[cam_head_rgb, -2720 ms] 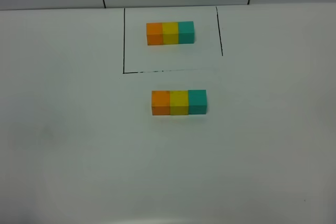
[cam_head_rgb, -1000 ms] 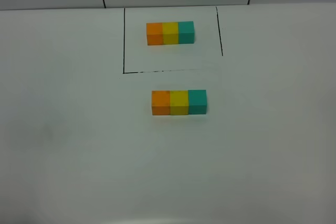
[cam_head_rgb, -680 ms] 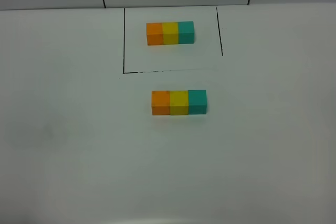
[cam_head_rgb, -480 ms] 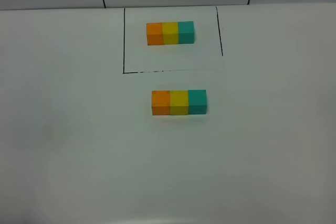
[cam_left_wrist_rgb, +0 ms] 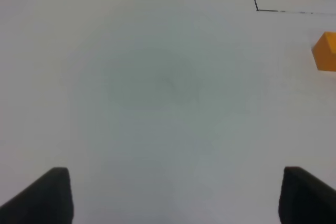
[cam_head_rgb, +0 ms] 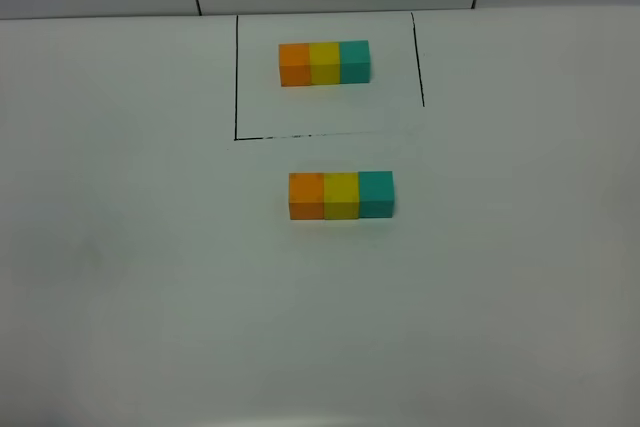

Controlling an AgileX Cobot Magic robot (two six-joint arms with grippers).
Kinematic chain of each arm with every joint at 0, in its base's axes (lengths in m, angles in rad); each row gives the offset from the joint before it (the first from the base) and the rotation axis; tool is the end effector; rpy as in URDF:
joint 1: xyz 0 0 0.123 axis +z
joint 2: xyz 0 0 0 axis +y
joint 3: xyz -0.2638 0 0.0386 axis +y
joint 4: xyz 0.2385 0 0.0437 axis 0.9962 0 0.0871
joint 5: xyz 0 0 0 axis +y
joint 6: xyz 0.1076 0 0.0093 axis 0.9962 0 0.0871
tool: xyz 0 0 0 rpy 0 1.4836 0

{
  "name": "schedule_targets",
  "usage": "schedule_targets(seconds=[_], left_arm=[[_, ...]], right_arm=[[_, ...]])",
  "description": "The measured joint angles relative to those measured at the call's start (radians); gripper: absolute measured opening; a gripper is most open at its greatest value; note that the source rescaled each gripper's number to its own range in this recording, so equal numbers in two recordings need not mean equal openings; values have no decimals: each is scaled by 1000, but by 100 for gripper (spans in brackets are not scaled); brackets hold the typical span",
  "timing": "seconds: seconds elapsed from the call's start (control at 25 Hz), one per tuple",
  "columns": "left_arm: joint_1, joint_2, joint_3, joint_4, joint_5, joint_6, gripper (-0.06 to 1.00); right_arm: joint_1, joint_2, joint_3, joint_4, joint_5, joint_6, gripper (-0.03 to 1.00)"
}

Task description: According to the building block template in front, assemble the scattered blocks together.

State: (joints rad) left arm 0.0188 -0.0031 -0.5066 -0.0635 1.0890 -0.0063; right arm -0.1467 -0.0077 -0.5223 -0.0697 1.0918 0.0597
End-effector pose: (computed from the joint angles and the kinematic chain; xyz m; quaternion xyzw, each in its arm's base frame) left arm 0.0181 -0.0057 0.2643 -0.0089 0.8576 -0.0285 0.5135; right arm 0.0143 -0.0089 0.2686 0.0903 0.8482 -0.0574 0.5187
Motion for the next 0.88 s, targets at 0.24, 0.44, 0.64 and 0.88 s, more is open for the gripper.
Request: schedule_targets(seconds=[0.24,0.44,0.64,0.88], left_arm=[[0,0,0,0,0,0,100],[0,0,0,0,0,0,100],[0,0,0,0,0,0,100],[0,0,0,0,0,0,100]], right_arm=[[0,0,0,42,0,-52,73],[0,0,0,48,0,-60,73],[0,0,0,48,0,-60,73],[0,0,0,49,0,-65,73]])
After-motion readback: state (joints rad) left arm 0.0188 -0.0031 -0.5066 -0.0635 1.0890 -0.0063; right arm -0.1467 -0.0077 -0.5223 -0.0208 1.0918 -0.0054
